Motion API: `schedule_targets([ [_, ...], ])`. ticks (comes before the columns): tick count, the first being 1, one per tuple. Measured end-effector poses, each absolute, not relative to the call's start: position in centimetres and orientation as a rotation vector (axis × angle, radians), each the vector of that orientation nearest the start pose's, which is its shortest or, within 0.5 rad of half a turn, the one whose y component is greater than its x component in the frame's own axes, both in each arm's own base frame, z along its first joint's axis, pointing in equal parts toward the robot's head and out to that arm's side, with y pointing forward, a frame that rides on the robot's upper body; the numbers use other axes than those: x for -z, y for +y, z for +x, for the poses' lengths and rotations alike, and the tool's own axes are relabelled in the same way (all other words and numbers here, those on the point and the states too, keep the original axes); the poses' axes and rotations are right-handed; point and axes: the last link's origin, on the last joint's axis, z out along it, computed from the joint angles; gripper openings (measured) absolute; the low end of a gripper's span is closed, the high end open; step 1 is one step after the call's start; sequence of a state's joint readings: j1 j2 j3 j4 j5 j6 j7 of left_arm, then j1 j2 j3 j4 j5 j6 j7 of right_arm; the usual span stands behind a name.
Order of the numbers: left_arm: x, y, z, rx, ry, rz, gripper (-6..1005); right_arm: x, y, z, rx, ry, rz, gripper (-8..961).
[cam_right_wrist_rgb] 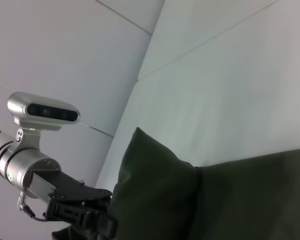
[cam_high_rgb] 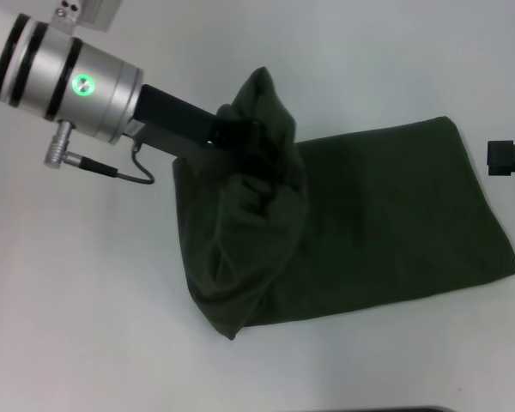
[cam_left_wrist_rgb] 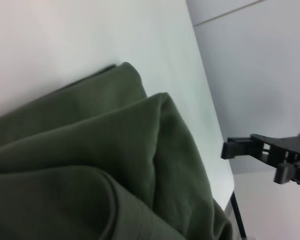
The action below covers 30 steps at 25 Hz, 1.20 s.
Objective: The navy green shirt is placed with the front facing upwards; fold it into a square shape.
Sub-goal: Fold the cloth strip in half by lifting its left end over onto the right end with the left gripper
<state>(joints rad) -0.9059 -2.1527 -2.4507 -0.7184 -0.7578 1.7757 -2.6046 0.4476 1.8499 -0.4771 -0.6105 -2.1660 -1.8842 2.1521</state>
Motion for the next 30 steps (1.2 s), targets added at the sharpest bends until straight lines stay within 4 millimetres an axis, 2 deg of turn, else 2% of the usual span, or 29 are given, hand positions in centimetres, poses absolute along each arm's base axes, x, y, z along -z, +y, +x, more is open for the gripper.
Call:
schedule_targets([
  [5,3.2,35.2,-16.0,0.191,-2.004,-2.706,45,-9.8,28.3,32.2,-0.744,1.816,-2.429,832],
  [13,2.8,35.1,-16.7,0.187,-2.004,-2.697,46,-9.7,28.4,32.1,-0.744,1.820,-2.429,833],
  [16,0.5,35.0,-19.1,0.178,-2.011,-2.645,46,-9.7,28.3,32.2,-0.743,1.825,-2.426,834],
  [17,-1.1,35.0,-20.8,0.182,-2.021,-2.596,46,-9.7,28.2,32.2,-0.743,1.826,-2.425,834],
  [18,-1.1,35.0,-20.8,0.182,-2.021,-2.596,46,-9.7,28.2,32.2,-0.743,1.826,-2.424,834],
  [22,-3.9,34.8,-23.7,0.198,-2.042,-2.483,46,-9.7,28.3,32.2,-0.742,1.824,-2.424,833],
  [30,-6.5,34.4,-26.6,0.185,-2.055,-2.370,46,-9.8,28.5,32.1,-0.739,1.818,-2.428,833],
])
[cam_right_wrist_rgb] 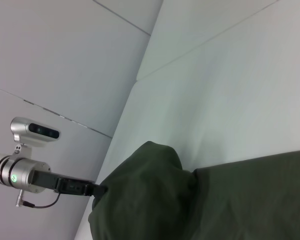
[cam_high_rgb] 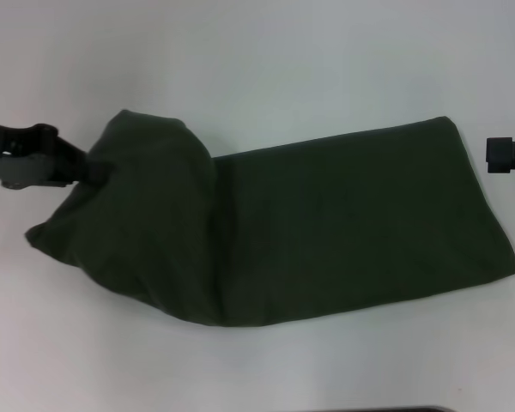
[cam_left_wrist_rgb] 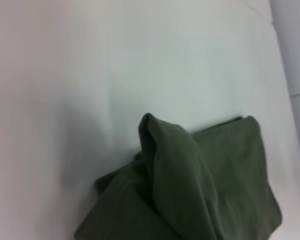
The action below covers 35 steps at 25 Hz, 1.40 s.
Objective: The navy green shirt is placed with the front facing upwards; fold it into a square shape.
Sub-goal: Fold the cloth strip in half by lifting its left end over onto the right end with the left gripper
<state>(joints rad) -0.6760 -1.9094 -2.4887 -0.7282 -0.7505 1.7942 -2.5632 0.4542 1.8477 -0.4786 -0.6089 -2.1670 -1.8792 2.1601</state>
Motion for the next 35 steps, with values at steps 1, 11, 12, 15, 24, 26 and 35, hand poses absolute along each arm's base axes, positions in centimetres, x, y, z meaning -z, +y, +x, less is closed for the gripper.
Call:
schedule_targets([
  [1,-6.7,34.3,-26.9,0.181,-2.058,-2.361,46,-9.8,28.5,32.1,-0.738,1.818,-2.428,834],
  [11,-8.8,33.2,-29.3,0.165,-2.086,-2.277,47,-9.9,28.6,32.1,-0.735,1.817,-2.424,833],
  [12,-9.0,33.3,-29.5,0.165,-2.085,-2.264,47,-9.9,28.6,32.1,-0.735,1.817,-2.423,833],
  [15,-9.7,33.3,-30.3,0.165,-2.091,-2.212,47,-9.9,28.6,32.1,-0.735,1.818,-2.423,834],
  [24,-11.6,32.9,-32.2,0.178,-2.099,-2.097,47,-9.9,28.6,32.1,-0.735,1.818,-2.424,833],
  [26,-11.9,32.8,-32.5,0.186,-2.101,-2.082,47,-10.0,28.7,32.1,-0.735,1.817,-2.424,832],
  [35,-13.7,32.3,-33.9,0.237,-2.121,-1.982,47,-10.0,28.7,32.0,-0.734,1.815,-2.424,833],
])
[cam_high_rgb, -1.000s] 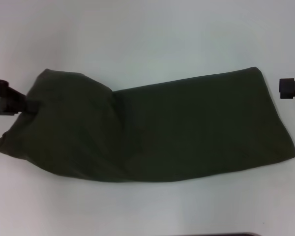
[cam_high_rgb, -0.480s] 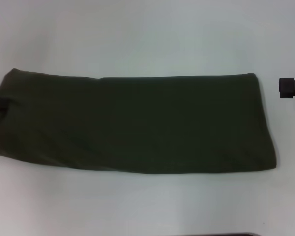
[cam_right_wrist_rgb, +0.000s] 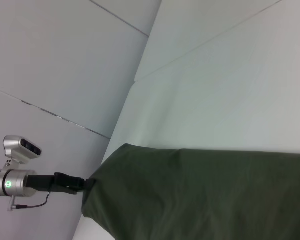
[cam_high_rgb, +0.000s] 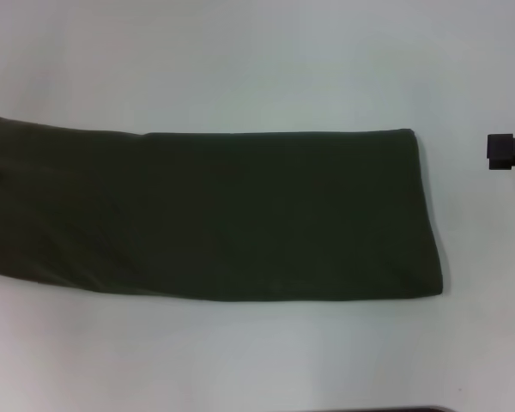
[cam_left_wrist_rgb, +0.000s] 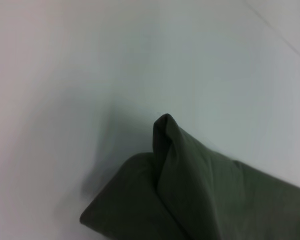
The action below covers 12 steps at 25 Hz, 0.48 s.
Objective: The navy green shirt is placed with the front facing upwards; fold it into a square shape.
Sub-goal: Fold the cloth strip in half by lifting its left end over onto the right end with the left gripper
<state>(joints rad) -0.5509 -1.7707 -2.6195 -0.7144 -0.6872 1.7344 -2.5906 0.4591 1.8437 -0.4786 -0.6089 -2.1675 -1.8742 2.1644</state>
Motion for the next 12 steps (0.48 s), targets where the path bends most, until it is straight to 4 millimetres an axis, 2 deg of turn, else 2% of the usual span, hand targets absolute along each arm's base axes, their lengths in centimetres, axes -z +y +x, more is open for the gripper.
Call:
schedule_targets([
  [3,-13.5,32.3,-32.9,-0.332,2.394,2.278,47,-10.0,28.8,32.1,-0.733,1.815,-2.422,832],
  [10,-10.8,33.0,-27.8,-0.467,2.074,2.257,47,-9.9,28.8,32.1,-0.733,1.814,-2.420,834],
  [11,-10.8,33.0,-27.8,-0.467,2.074,2.257,48,-9.9,28.8,32.1,-0.733,1.814,-2.420,834],
  [12,-9.8,33.5,-25.8,-0.474,1.974,2.260,48,-9.9,28.8,32.1,-0.732,1.814,-2.420,833],
])
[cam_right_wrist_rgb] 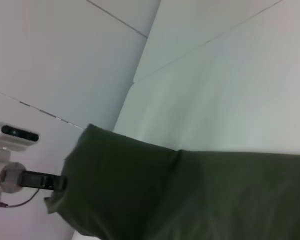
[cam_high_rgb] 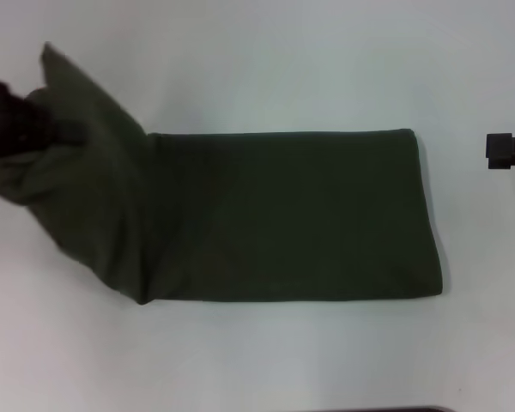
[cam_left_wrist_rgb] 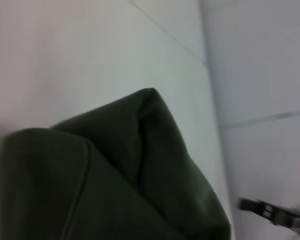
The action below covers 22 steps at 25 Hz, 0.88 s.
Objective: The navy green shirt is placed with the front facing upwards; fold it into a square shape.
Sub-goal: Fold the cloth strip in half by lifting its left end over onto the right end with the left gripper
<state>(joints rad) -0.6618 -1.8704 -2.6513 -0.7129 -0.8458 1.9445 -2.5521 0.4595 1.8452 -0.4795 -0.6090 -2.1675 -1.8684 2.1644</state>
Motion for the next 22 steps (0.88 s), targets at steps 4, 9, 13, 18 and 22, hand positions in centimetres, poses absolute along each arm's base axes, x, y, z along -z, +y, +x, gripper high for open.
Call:
schedule_targets([
  [4,-8.7,34.1,-23.4,0.544,-2.080,-2.529,48,-9.9,28.8,32.1,-0.732,1.816,-2.419,832],
  [9,-7.4,34.7,-19.9,0.605,-2.005,-2.704,48,-9.9,28.7,32.1,-0.732,1.818,-2.418,833],
  [13,-7.0,35.2,-17.7,0.664,-1.940,-2.795,48,-9.8,28.7,32.2,-0.731,1.820,-2.417,833],
  [18,-6.0,35.3,-15.6,0.743,-1.897,-2.878,48,-9.8,28.6,32.2,-0.730,1.822,-2.416,834],
  [22,-3.9,35.2,-14.5,0.749,-1.911,-2.899,48,-9.8,28.6,32.2,-0.731,1.823,-2.417,834],
])
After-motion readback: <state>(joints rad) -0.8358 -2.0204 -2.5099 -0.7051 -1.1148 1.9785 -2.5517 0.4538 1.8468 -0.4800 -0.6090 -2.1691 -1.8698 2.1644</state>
